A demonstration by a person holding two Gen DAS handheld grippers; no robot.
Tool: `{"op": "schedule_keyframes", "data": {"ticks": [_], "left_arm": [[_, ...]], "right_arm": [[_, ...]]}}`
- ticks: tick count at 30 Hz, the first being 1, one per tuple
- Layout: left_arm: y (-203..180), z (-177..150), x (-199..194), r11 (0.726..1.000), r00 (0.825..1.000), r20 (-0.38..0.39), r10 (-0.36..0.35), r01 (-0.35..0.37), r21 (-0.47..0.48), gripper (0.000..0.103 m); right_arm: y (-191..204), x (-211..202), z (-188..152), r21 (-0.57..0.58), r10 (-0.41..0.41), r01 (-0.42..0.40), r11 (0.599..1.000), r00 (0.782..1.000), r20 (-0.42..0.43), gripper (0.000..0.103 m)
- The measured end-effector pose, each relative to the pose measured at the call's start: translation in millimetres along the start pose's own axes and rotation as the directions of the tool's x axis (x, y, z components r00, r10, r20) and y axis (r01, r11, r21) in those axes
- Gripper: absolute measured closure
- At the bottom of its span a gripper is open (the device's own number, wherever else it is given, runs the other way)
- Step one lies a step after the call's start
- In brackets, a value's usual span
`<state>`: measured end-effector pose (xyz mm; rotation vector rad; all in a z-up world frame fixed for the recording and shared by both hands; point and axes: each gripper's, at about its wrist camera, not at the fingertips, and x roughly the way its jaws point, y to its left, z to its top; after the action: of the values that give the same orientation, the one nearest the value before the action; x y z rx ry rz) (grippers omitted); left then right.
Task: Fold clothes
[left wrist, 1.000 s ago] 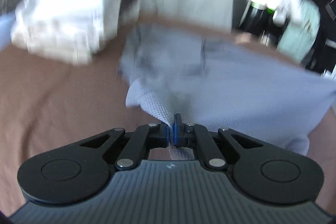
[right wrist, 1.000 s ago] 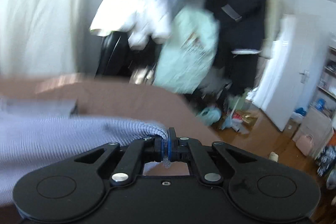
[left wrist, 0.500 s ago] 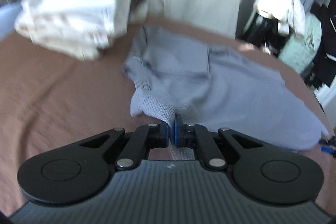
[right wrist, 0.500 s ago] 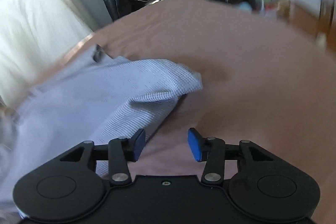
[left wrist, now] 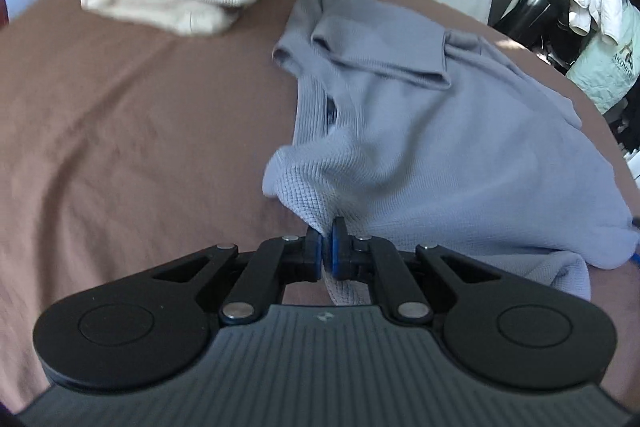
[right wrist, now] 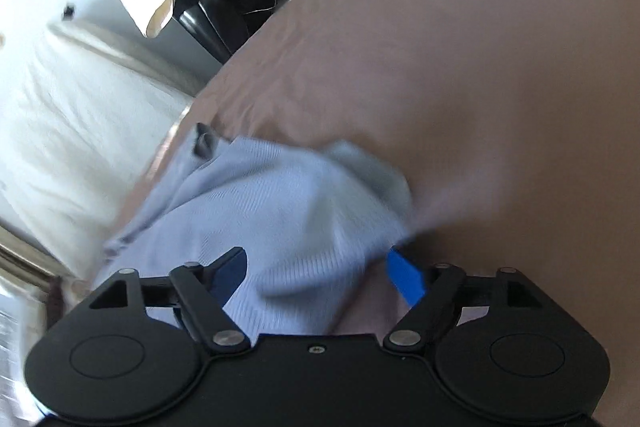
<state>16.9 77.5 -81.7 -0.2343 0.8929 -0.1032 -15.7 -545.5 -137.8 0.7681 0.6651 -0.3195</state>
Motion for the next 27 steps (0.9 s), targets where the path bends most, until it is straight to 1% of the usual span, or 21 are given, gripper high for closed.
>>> {"op": "schedule_keyframes", "data": {"ticks": [1, 2, 3, 5, 6, 7, 8, 10, 11, 13, 15, 17, 18, 19, 20, 21, 22, 23, 24, 26, 27], "left_arm": [[-3, 0, -3, 1.000, 1.000, 0.009, 0.003, -0.003, 0.019, 0.099], [-6, -1, -9, 0.999, 1.000, 0.011, 0.003, -0.004, 0.037, 0.099], [-9, -3, -16, 0.999, 1.000, 0.012, 0.003, -0.004, 0.054, 0.099], [-11, -12, -41, 0.998, 0.998, 0.052, -0.034, 0.031, 0.063, 0.100], [-11, -17, -52, 0.998, 0.997, 0.069, -0.039, 0.035, 0.061, 0.100], [-11, -21, -53, 0.998, 0.997, 0.065, -0.033, 0.029, 0.060, 0.101], [-11, -26, -53, 0.998, 0.998, 0.055, -0.025, 0.021, 0.060, 0.101], [-10, -32, -51, 0.998, 0.999, 0.038, -0.016, 0.013, 0.060, 0.101], [-9, -32, -50, 0.998, 0.999, 0.031, -0.017, 0.015, 0.060, 0.101], [-8, -33, -48, 0.998, 1.000, 0.017, -0.020, 0.019, 0.060, 0.101], [-6, -33, -45, 0.998, 1.000, 0.003, -0.023, 0.022, 0.060, 0.101], [-5, -34, -43, 0.998, 1.000, -0.011, -0.025, 0.026, 0.060, 0.102], [-6, -34, -42, 0.997, 1.000, -0.006, 0.003, -0.002, 0.078, 0.103], [-7, -35, -40, 0.993, 0.999, -0.001, 0.051, -0.051, 0.103, 0.103], [-9, -36, -38, 0.986, 0.995, 0.005, 0.103, -0.102, 0.128, 0.103], [-8, -36, -36, 0.981, 0.991, 0.004, 0.134, -0.133, 0.142, 0.103], [-5, -36, -35, 0.982, 0.991, -0.001, 0.136, -0.135, 0.135, 0.103], [0, -34, -36, 0.988, 0.994, -0.005, 0.110, -0.109, 0.114, 0.103], [4, -33, -37, 0.993, 0.997, -0.008, 0.077, -0.075, 0.089, 0.103], [6, -28, -41, 0.998, 1.000, -0.001, 0.025, -0.025, 0.057, 0.102], [4, -25, -41, 0.998, 1.000, 0.004, 0.009, -0.009, 0.057, 0.100]], "right_arm": [[14, 5, 8, -0.086, -0.048, 0.050, 0.995, 0.999, 0.017, 0.086], [29, 7, 14, -0.174, -0.100, 0.107, 0.979, 0.994, 0.047, 0.099], [42, 2, 18, -0.228, -0.121, 0.143, 0.963, 0.987, 0.105, 0.099], [68, -43, 17, -0.283, -0.067, 0.137, 0.949, 0.968, 0.241, 0.100], [81, -69, 16, -0.311, -0.031, 0.130, 0.942, 0.953, 0.303, 0.100], [90, -91, 13, -0.348, -0.011, 0.141, 0.927, 0.936, 0.351, 0.100], [90, -101, 8, -0.377, -0.028, 0.178, 0.909, 0.928, 0.371, 0.101], [80, -108, 0, -0.408, -0.105, 0.270, 0.872, 0.918, 0.383, 0.101], [72, -103, -5, -0.414, -0.153, 0.312, 0.855, 0.915, 0.373, 0.101], [48, -76, -15, -0.411, -0.269, 0.390, 0.824, 0.907, 0.323, 0.101], [29, -54, -27, -0.411, -0.369, 0.461, 0.787, 0.885, 0.286, 0.101], [25, -53, -33, -0.403, -0.394, 0.484, 0.777, 0.873, 0.289, 0.101], [24, -53, -35, -0.398, -0.400, 0.490, 0.775, 0.869, 0.290, 0.101], [25, -52, -35, -0.411, -0.408, 0.499, 0.763, 0.865, 0.291, 0.101], [29, -49, -33, -0.439, -0.418, 0.508, 0.741, 0.860, 0.292, 0.101], [30, -48, -30, -0.445, -0.432, 0.523, 0.727, 0.852, 0.296, 0.099], [29, -49, -26, -0.430, -0.450, 0.541, 0.723, 0.841, 0.301, 0.096], [28, -51, -22, -0.416, -0.468, 0.559, 0.717, 0.829, 0.307, 0.086], [27, -53, -18, -0.401, -0.486, 0.577, 0.712, 0.816, 0.312, 0.073], [25, -56, -11, -0.371, -0.521, 0.612, 0.699, 0.791, 0.322, 0.071], [28, -58, -7, -0.367, -0.514, 0.607, 0.705, 0.793, 0.326, 0.071]]}}
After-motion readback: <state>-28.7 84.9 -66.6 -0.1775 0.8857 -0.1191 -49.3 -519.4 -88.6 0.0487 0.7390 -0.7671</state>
